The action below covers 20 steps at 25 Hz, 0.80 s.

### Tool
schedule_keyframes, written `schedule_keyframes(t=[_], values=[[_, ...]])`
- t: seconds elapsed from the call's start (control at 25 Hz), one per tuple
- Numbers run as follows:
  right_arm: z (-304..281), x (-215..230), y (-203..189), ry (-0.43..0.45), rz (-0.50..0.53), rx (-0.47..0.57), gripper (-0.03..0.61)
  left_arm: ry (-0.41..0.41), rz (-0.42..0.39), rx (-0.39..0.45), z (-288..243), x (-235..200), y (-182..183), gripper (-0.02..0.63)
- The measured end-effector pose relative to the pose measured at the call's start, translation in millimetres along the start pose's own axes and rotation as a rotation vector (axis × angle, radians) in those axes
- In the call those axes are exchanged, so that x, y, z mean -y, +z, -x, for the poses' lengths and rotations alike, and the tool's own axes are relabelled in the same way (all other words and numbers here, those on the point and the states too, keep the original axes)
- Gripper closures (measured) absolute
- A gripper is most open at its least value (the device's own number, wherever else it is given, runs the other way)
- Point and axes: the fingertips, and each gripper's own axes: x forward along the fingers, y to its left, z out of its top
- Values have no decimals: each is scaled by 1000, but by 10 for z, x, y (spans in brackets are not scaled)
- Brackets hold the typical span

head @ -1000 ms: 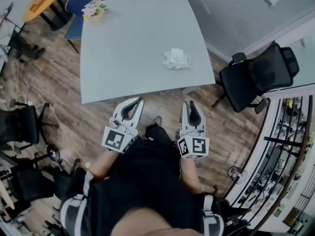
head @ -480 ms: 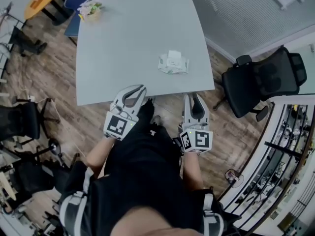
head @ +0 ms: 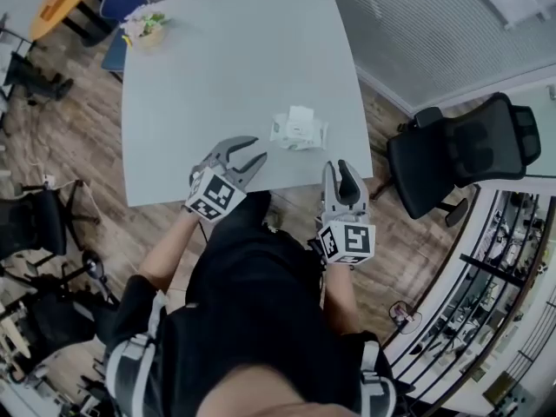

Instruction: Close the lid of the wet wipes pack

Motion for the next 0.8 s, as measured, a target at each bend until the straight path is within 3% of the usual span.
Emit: schedule_keyframes(t=[0.36, 0.6, 0.8], values=[[-830, 355, -203, 22, 28, -91, 466, -203, -202, -285, -1170, -233, -861, 454], [-1276, 498, -439, 41, 28, -175, 466, -332, -242, -419, -1750, -235, -1437, 453], [-1573, 590, -668, 67, 48, -245, 466, -391, -271, -504, -2087, -257, -1808, 451]])
